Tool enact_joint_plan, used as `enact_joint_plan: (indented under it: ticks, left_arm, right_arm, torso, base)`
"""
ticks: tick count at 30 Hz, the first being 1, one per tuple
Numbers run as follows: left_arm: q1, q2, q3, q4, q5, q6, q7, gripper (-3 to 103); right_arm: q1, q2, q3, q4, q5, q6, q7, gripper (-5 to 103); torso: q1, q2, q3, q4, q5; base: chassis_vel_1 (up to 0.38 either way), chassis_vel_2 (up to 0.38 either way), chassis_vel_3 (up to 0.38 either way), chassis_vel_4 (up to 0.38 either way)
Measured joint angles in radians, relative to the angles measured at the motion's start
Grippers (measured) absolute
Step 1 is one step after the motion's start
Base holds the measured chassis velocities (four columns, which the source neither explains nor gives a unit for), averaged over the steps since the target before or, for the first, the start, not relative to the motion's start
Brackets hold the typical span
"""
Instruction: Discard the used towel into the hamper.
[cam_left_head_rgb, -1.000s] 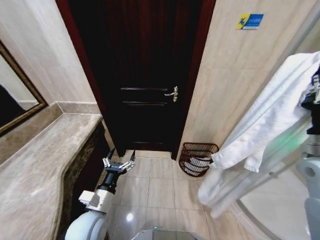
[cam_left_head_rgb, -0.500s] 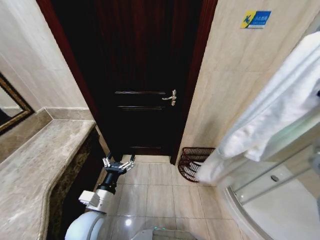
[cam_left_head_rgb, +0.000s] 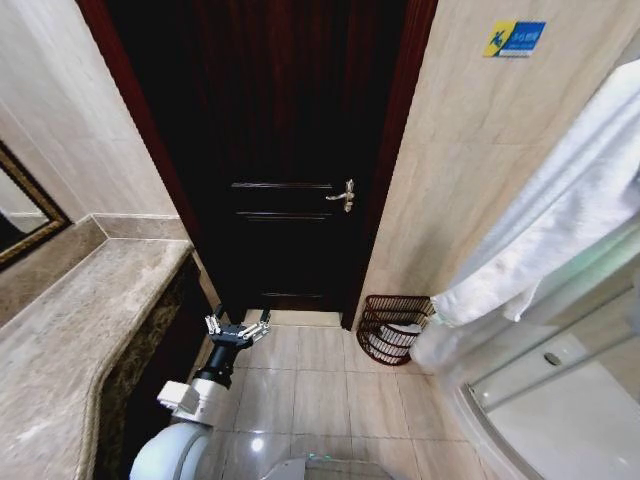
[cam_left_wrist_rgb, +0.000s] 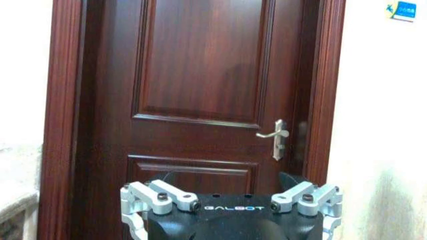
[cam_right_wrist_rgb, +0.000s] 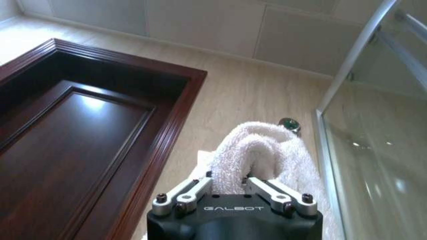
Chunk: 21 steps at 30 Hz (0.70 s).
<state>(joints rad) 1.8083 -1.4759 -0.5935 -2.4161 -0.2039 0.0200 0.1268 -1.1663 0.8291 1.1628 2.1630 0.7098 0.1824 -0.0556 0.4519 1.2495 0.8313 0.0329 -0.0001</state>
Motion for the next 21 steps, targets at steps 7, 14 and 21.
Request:
enact_joint_plan:
  ticks: [7,14,21]
  left_arm:
    - [0.000,0.000,0.000,0.000,0.000,0.000,0.000,100]
    - [0.000,0.000,0.000,0.000,0.000,0.000,0.000,100]
    - [0.000,0.000,0.000,0.000,0.000,0.000,0.000,100]
  right_arm:
    - [-0.009,-0.010,0.011,0.022,0.009,-0.002,-0.001,10]
    - [0.075,-0.071,-0.026,-0.031,0.029,0.019,-0.025,10]
    - [0.174,-0.105,-0.122,-0.087,0.029,0.041,-0.025,10]
  torso:
    - [0.001,0.000,0.000,0.0002,0.0000]
    - [0.002,-0.001,0.001,0.0003,0.0004]
    - [0.000,0.000,0.000,0.0001,0.0002]
  base:
    - [-0.171,0.150,0.162,-0.172]
    - [-0.113,0.142,0.121,-0.092]
    - [0.031,-0.015,-0.020,0.013]
